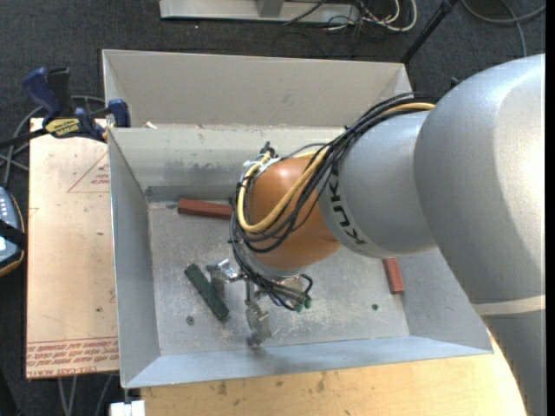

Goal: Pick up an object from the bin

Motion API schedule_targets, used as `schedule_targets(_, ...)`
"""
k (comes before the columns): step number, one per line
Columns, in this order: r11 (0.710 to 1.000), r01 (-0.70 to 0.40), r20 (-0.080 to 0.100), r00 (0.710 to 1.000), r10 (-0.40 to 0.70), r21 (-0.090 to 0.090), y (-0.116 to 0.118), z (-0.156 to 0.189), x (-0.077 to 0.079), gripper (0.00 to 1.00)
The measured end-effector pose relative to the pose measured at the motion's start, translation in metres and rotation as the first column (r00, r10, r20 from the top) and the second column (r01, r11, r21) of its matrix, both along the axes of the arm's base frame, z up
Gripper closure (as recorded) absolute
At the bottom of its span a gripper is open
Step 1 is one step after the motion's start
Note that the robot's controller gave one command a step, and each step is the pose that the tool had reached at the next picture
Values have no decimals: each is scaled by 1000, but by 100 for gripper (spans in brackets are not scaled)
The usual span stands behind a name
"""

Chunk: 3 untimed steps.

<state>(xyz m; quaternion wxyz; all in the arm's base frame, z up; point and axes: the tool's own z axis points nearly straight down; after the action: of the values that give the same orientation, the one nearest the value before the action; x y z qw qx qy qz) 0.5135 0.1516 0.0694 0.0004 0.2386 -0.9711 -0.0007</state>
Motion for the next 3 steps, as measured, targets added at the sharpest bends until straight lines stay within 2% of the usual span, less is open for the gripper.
schedule_targets(1, 989, 145, 4, 989, -145, 3, 36, 5, 25, 0)
schedule_targets(2, 965, 262, 4, 965, -262, 3, 59, 1, 45, 0)
schedule_targets(3, 964, 264, 3, 964, -264, 2, 58, 1, 45, 100)
